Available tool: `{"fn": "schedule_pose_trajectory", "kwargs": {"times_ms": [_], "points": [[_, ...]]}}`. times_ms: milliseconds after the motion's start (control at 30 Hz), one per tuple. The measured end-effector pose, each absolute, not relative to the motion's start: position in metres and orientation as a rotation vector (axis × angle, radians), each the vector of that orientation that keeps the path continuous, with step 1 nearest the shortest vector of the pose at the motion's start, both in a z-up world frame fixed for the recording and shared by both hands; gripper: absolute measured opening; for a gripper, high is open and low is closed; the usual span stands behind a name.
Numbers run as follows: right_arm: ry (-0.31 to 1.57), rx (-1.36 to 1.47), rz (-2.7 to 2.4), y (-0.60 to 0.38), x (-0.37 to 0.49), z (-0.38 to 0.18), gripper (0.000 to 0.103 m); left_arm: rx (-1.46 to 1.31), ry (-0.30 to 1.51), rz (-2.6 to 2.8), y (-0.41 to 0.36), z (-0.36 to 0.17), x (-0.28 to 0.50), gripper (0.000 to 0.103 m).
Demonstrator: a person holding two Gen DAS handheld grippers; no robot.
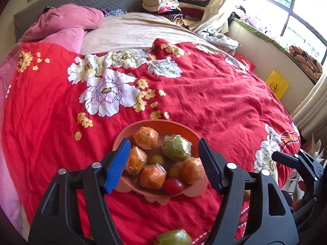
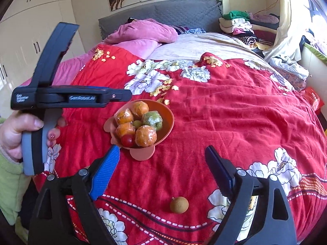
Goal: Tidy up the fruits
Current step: 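Open the right gripper to drop its orange while the left gripper releases its orange into the bowl, then withdraw both open grippers from the bowl toward the wrapped green fruit and longan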
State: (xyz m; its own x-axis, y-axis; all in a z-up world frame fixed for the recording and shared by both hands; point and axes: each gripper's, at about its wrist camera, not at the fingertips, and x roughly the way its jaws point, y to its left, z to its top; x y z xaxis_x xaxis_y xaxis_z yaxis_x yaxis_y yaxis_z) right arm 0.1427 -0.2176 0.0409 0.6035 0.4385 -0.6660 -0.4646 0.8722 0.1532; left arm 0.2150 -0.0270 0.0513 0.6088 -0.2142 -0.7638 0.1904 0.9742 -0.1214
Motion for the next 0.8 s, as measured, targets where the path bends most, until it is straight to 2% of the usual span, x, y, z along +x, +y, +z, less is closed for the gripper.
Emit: {"fn": "schedule_pose_trajectory", "kwargs": {"times_ms": [633,800], "points": [[0.723,-0.023,0.493,-0.232,0.132,0.054,0.094,-0.033,0.834,-0.215,-0.029,0.066,0.171,0.093],[0.713,-0.019,0.489,-0.234,0.130,0.057,0.094,-0.037,0.817,-0.189,-0.028,0.069,0.159,0.093]]}}
